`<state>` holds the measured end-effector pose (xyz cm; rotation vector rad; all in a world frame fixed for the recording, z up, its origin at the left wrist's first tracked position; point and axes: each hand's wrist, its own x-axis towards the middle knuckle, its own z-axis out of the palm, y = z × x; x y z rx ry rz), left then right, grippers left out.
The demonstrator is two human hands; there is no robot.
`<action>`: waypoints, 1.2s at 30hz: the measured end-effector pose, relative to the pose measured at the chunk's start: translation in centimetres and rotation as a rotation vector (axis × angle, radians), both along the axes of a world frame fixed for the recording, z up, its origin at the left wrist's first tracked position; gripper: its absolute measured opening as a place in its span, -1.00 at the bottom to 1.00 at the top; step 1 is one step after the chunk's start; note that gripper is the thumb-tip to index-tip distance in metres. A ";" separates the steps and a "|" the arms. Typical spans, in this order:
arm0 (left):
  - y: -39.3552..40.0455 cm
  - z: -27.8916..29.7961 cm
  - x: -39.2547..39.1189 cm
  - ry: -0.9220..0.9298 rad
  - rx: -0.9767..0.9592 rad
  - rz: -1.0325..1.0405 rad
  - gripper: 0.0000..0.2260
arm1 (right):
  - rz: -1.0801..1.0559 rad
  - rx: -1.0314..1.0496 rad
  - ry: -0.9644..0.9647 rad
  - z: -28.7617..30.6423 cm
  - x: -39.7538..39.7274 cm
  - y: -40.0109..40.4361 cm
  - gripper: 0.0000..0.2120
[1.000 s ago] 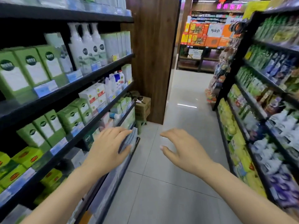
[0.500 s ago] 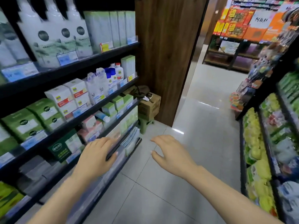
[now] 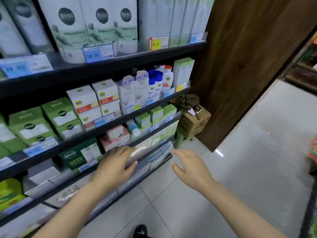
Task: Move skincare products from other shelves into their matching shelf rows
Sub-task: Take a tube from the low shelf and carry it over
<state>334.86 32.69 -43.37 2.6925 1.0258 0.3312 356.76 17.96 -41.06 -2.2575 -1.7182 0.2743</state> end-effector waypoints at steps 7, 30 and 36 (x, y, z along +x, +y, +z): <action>4.2 -2.2 3.8 0.066 -0.007 0.091 -0.55 | 0.121 -0.097 -0.026 -2.6 5.3 7.8 -0.57; 7.2 -10.8 14.6 -0.063 -0.339 0.834 -0.63 | 0.608 -0.316 0.132 -11.8 14.4 23.9 -0.62; 10.5 -12.7 15.1 -0.062 -0.266 0.814 -0.67 | 0.599 -0.252 0.087 -14.8 12.5 27.7 -0.65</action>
